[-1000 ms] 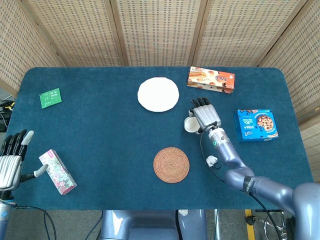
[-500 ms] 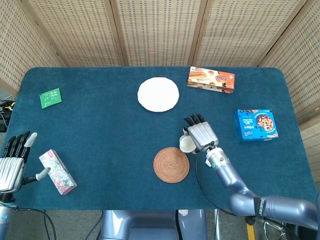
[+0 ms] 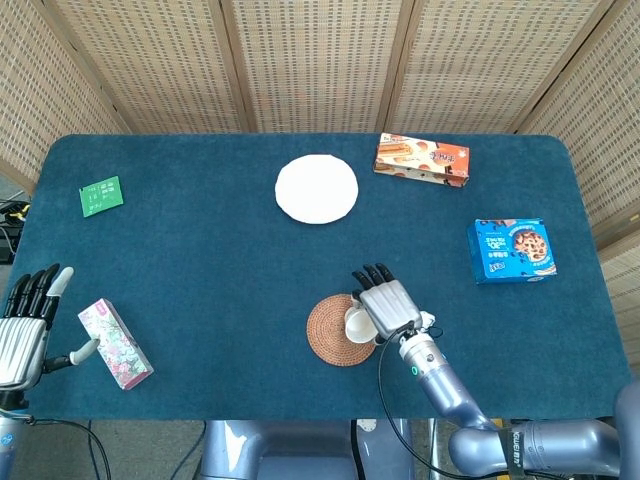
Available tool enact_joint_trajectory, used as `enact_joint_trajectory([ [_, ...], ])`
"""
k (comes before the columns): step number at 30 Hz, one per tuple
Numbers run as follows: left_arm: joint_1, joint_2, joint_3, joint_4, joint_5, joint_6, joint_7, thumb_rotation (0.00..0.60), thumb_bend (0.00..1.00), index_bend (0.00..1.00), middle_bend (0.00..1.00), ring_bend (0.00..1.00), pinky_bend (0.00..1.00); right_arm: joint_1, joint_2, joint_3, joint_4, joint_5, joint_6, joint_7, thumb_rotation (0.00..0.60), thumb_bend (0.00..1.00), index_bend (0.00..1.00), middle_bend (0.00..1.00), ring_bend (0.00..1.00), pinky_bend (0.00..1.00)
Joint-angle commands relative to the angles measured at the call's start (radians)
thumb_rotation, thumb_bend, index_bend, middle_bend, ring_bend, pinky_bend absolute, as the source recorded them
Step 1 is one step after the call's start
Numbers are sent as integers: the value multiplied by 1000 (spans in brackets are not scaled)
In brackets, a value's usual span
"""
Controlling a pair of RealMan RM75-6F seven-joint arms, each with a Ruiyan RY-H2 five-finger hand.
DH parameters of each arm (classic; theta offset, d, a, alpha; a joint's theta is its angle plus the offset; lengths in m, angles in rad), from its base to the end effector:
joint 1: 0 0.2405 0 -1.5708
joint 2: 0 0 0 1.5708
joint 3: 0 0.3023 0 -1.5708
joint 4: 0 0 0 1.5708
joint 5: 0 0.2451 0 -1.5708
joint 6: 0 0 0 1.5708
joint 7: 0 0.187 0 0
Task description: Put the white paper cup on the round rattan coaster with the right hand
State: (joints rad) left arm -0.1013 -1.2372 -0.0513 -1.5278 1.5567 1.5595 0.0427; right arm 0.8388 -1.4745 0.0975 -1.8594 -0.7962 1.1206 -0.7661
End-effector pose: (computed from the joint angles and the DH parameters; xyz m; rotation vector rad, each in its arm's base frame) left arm -0.3537 0.2364 0.1199 -1.3956 -0.8095 -0.9875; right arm -0.1216 -0.3650 -0.0601 1.9707 -0.8897 0.7372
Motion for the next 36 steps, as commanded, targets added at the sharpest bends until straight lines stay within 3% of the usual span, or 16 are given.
enact_joint_trajectory([
  [1,-2,-2,0,3,-2,-4,0,0,0,0,0,0,0,5,-16,2,10,5,-2,1,600,34,426,100,0,55],
  [15,-3,-4,-3,6,-10,-10,3,0,0,0,0,0,0,22,-74,-5,50,5,-25,4,600,36,415,89,0,55],
  [20,-3,-4,-3,5,-10,-10,3,0,0,0,0,0,0,23,-82,-6,68,1,-19,0,600,36,262,2,0,55],
  [24,-3,-4,-2,5,-10,-11,2,0,0,0,0,0,0,18,-76,-10,68,-11,-5,-4,600,36,162,0,0,56],
  [30,-2,-1,-3,3,-8,-7,0,0,0,0,0,0,0,0,-41,-29,46,-34,35,-27,600,36,123,0,0,55],
  [36,2,6,-3,-2,-9,-1,-6,0,0,0,0,0,0,-84,56,-77,-16,-161,122,53,600,36,106,0,0,20],
])
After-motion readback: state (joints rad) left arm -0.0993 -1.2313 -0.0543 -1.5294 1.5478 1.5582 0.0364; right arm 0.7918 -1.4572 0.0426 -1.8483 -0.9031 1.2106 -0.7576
